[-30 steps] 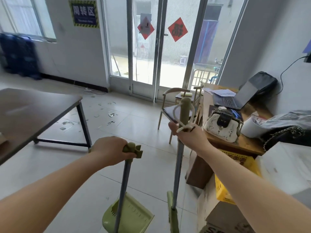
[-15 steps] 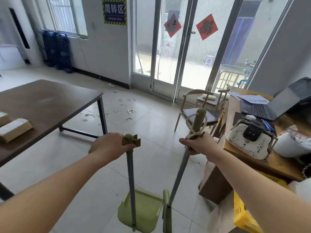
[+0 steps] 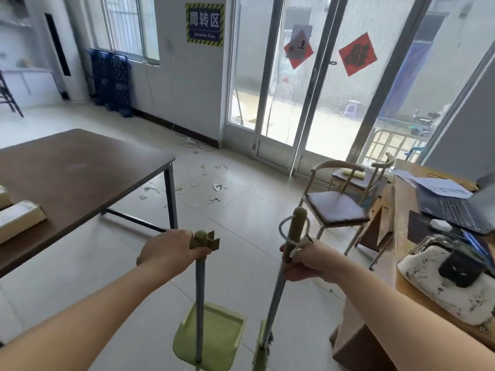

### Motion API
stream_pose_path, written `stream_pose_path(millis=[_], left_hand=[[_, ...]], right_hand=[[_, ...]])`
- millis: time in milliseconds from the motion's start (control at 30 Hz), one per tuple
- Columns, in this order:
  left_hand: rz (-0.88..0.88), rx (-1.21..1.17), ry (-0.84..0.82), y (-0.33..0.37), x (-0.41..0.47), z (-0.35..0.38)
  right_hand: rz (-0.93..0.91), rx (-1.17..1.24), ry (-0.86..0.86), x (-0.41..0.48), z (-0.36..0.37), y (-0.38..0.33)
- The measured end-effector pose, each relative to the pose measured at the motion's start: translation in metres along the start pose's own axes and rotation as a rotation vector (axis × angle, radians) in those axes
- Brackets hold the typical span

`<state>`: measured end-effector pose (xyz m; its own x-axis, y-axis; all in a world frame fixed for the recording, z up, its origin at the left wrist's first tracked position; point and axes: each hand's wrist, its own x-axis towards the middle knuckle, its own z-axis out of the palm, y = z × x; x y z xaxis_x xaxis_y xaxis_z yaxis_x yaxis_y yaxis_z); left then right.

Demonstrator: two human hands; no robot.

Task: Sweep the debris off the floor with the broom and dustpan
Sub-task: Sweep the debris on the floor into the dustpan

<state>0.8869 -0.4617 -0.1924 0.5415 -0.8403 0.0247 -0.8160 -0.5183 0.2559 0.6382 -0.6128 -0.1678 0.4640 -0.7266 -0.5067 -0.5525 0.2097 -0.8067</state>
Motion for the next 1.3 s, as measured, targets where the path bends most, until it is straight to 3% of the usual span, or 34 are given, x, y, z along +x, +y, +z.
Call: stream_pose_path(millis=[233,567,800,1000,1300], left_hand=[[-0.062,-0.068,-0.029,-0.016,0.084,-0.002],[-0.016,-0.010,-0.131,-0.011,0.164,0.011],[-0.048,0.028,-0.106,-0.005,0.208,0.028],[-0.085,0.056,-0.103,0.012,0.253,0.037],[-0.150,0.058,-0.075,0.043,0.317,0.054]], right_hand=[[0.304,0.424,0.016,0.079,-0.005,-0.055],[0.427,0.287,-0.136,0.143,-0.004,-0.091],[0.438,0.194,-0.197,0.194,-0.028,-0.099],[0.421,0.324,-0.335,0.253,-0.065,-0.106],[0.463,0.407,-0.269,0.344,-0.120,-0.114]])
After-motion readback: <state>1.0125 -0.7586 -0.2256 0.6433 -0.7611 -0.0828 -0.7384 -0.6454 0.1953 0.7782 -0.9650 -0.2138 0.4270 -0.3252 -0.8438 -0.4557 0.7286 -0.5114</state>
